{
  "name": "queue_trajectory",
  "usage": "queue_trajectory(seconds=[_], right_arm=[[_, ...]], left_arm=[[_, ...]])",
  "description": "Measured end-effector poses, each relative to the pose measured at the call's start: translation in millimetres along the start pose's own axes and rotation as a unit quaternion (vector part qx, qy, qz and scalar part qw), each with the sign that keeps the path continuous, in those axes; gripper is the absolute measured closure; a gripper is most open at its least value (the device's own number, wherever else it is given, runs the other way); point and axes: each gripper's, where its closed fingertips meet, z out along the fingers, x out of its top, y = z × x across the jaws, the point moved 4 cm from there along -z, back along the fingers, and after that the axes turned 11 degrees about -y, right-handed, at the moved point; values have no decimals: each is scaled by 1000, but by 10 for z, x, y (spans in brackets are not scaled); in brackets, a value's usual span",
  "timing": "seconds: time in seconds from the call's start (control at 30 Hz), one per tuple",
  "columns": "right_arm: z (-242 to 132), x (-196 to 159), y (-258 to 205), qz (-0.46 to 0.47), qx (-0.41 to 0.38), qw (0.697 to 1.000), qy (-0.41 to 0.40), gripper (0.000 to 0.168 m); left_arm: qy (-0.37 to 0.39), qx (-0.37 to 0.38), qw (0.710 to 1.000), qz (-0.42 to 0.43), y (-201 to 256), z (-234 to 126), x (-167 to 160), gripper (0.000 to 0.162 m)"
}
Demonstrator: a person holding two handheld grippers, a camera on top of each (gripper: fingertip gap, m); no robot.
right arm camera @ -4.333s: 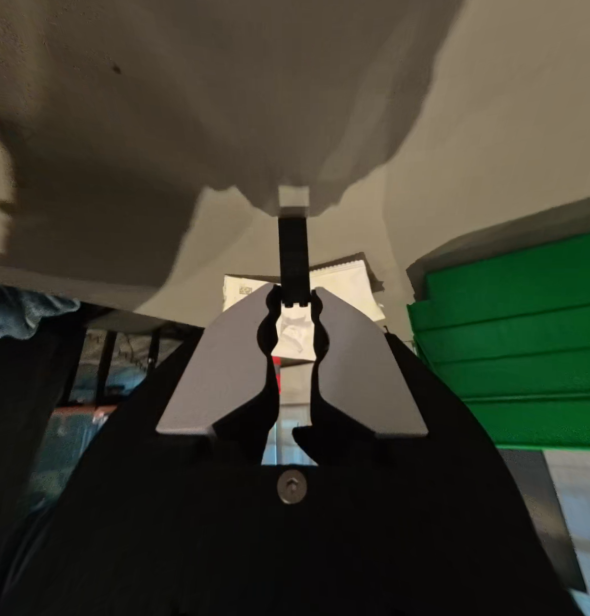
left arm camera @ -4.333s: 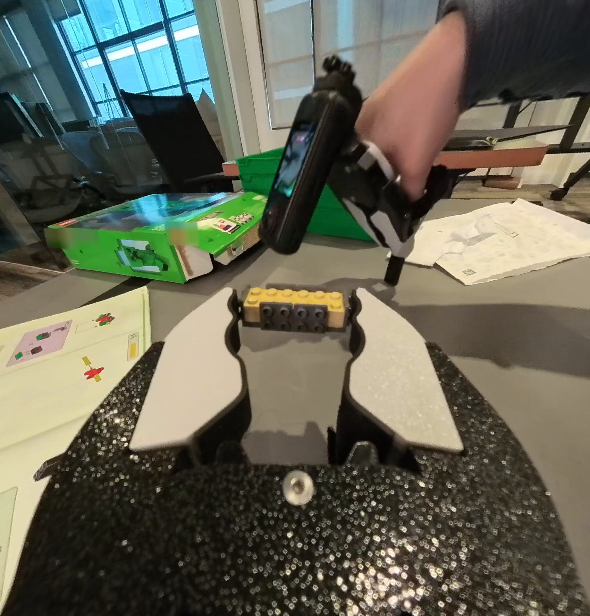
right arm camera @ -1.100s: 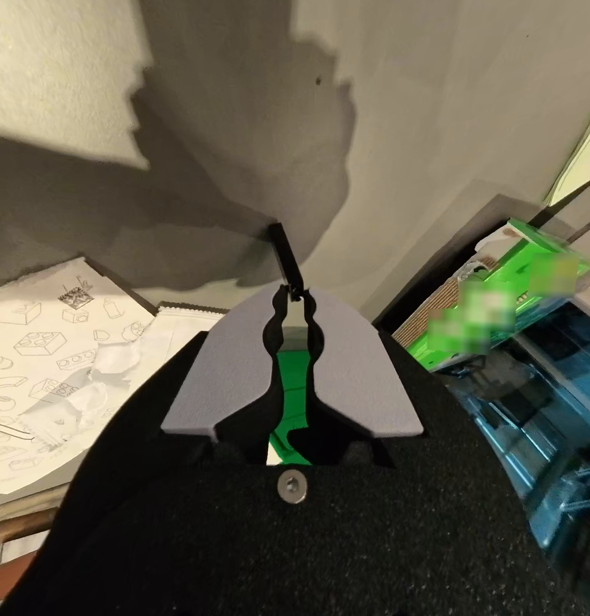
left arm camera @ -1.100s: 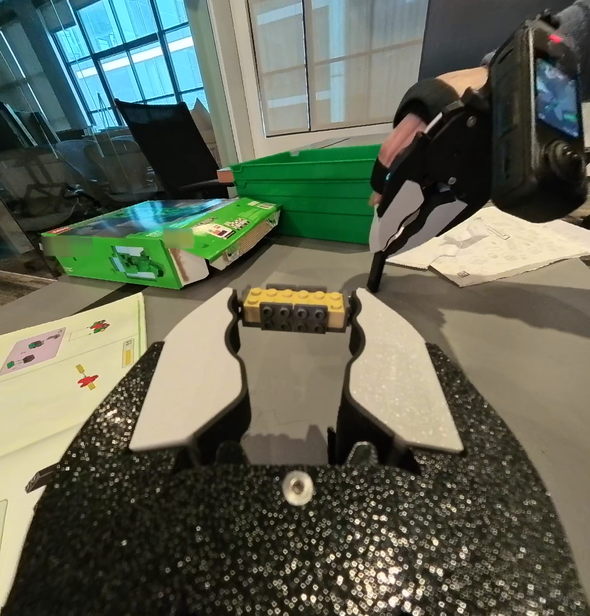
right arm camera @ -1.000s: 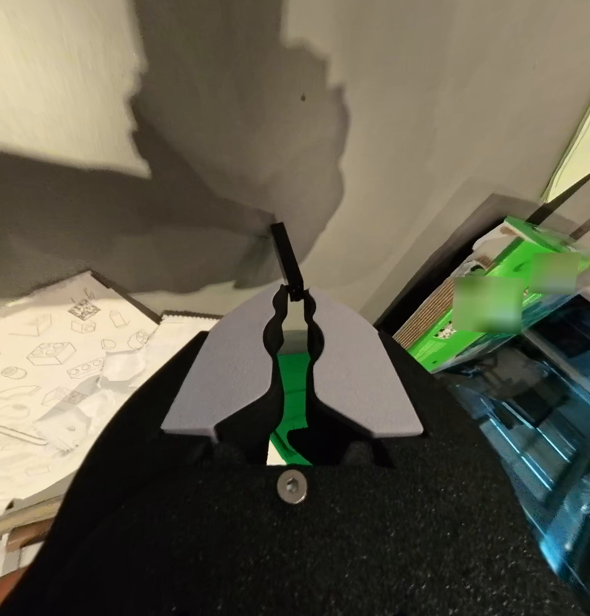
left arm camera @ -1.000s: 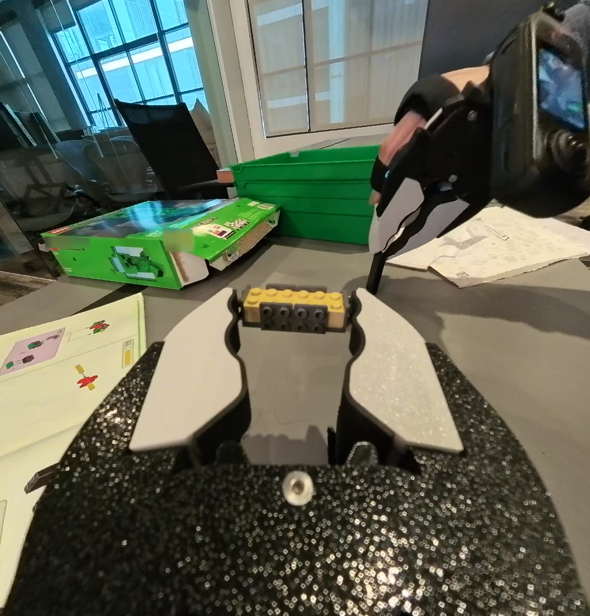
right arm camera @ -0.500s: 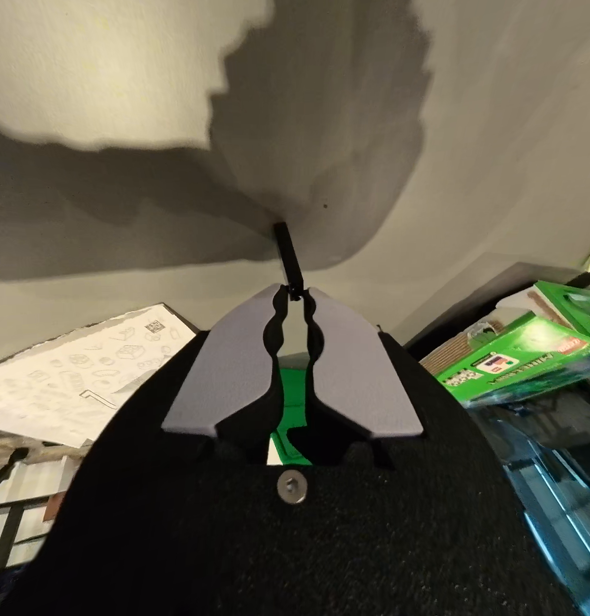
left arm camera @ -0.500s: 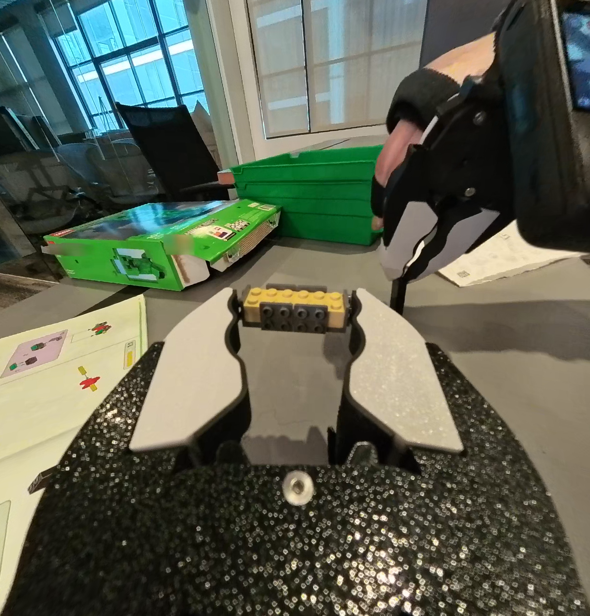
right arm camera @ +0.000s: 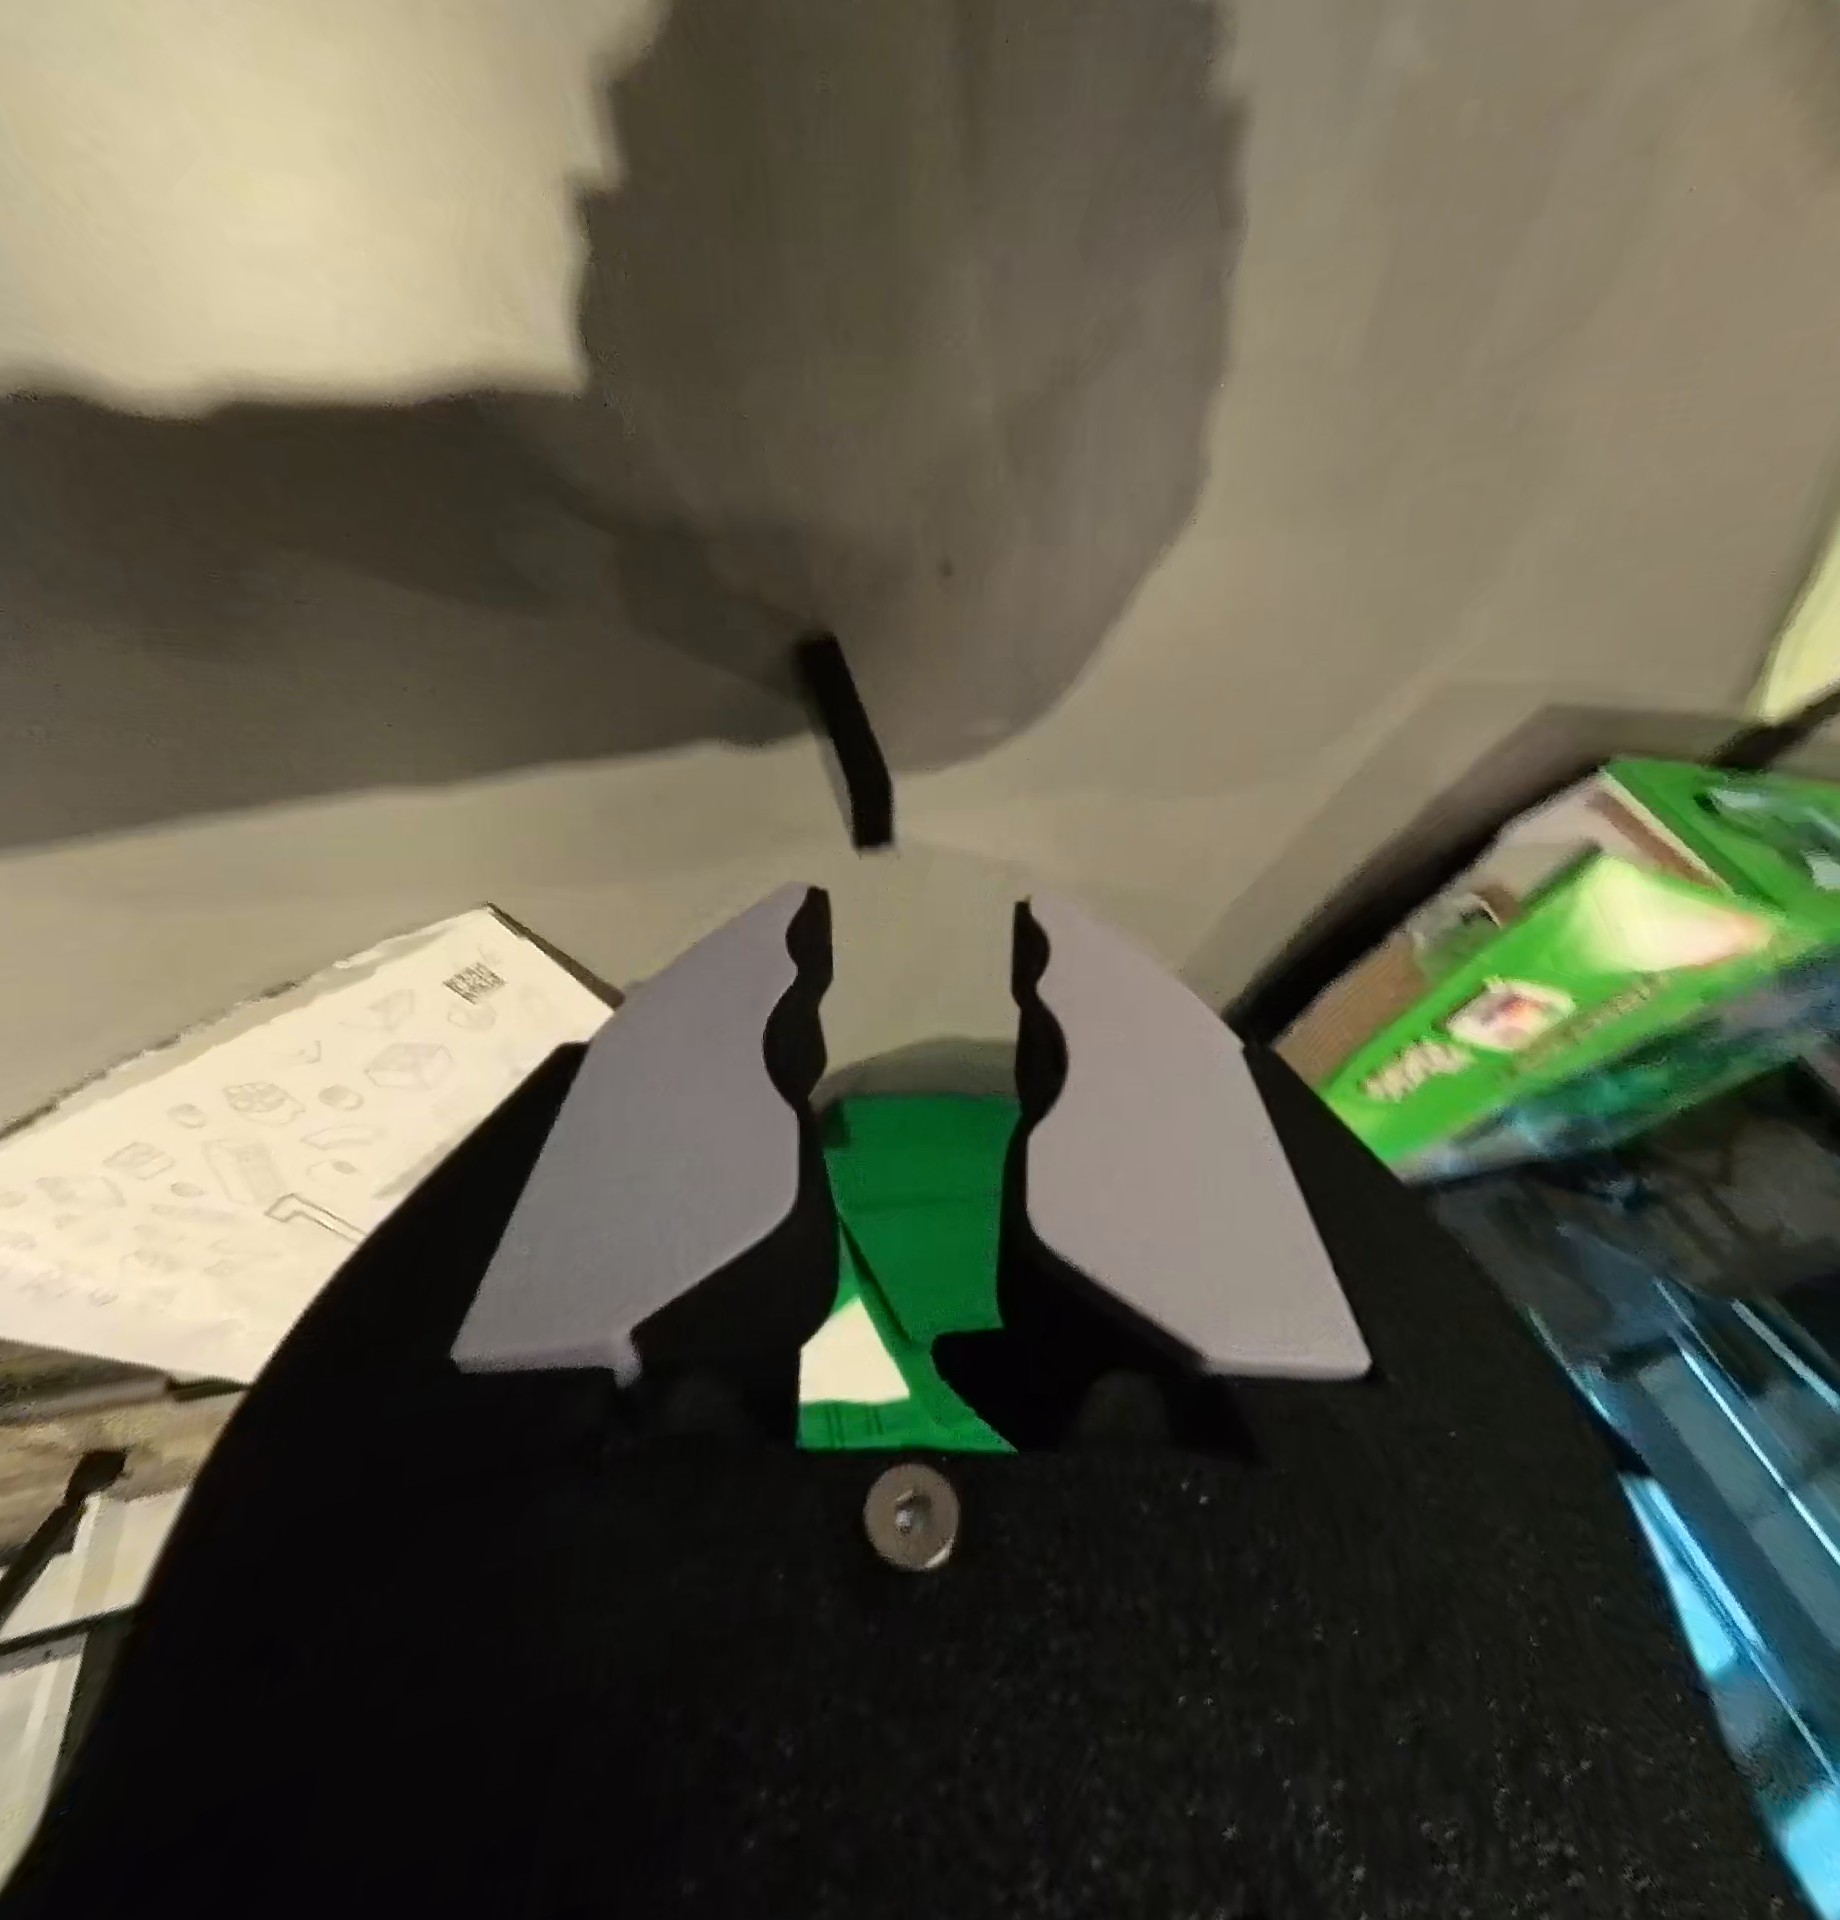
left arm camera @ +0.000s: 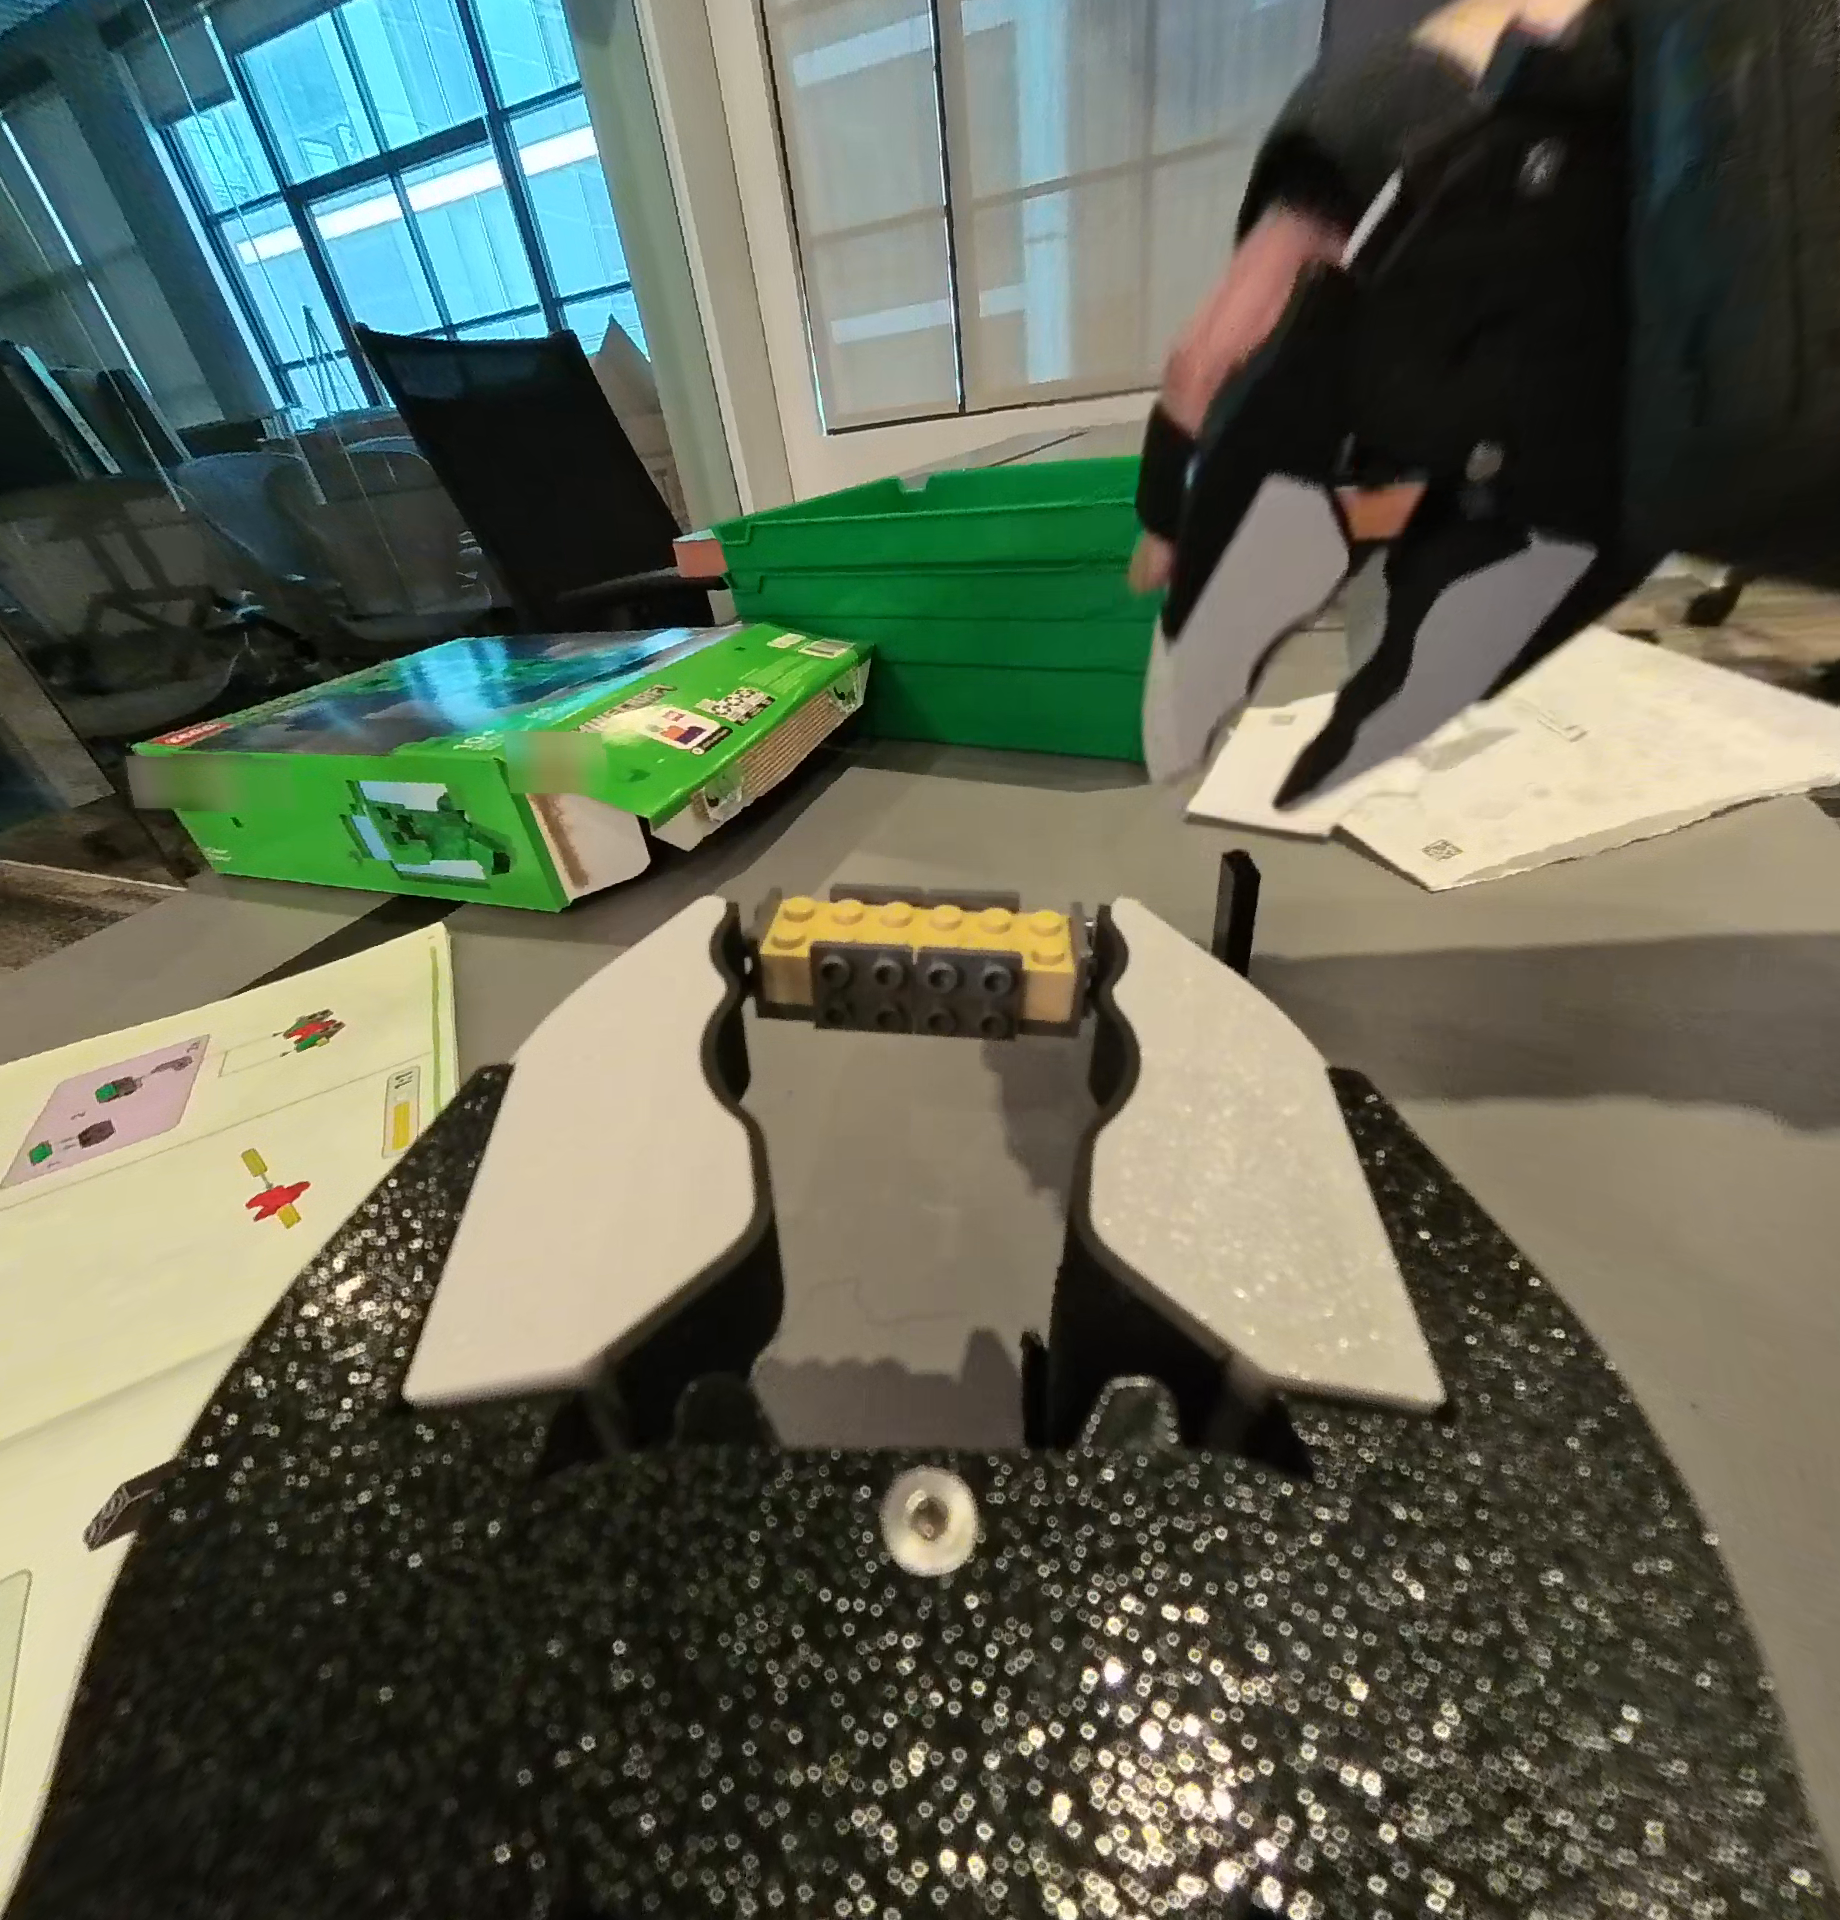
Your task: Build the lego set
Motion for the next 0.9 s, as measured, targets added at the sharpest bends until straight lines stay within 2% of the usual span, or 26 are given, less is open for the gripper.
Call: queue_trajectory(seconds=[0.07, 0.13, 0.17, 0.23, 0.27, 0.3, 0.43, 0.5, 0.63, 0.77, 0.9], right_arm=[[-120, -163, 118, 48, -35, 998, -4, 135], [-271, -247, 300, 162, -59, 985, 25, 134], [-348, -212, 399, 236, -62, 968, 59, 135], [-520, 120, 485, 358, 18, 914, 192, 127], [-583, 277, 532, 407, 58, 879, 241, 125], [-609, 398, 556, 433, 91, 857, 262, 117], [-615, 686, 643, 470, 150, 816, 302, 113], [-652, 757, 670, 474, 178, 797, 330, 115], [-642, 684, 724, 476, 167, 805, 312, 118], [-652, 718, 809, 507, 216, 758, 348, 121], [-568, 858, 818, 508, 227, 760, 337, 124]], left_arm=[[1, 1, 1000, 0, -3, -1, 0, 98], [2, 2, 1000, -1, -5, -1, 2, 98], [3, 4, 1000, -1, -6, -3, 5, 98], [5, 11, 1000, 7, -5, -10, 14, 98], [4, 15, 1000, 13, -1, -13, 19, 98], [4, 19, 1000, 21, 5, -14, 24, 98], [-31, 82, 994, 60, -79, -9, -44, 98], [-34, 80, 994, 65, -77, -5, -46, 98], [-39, 82, 993, 76, -52, 12, -48, 98], [-45, 86, 990, 100, -10, 27, -42, 98], [-45, 87, 988, 120, 46, 40, -32, 98]])
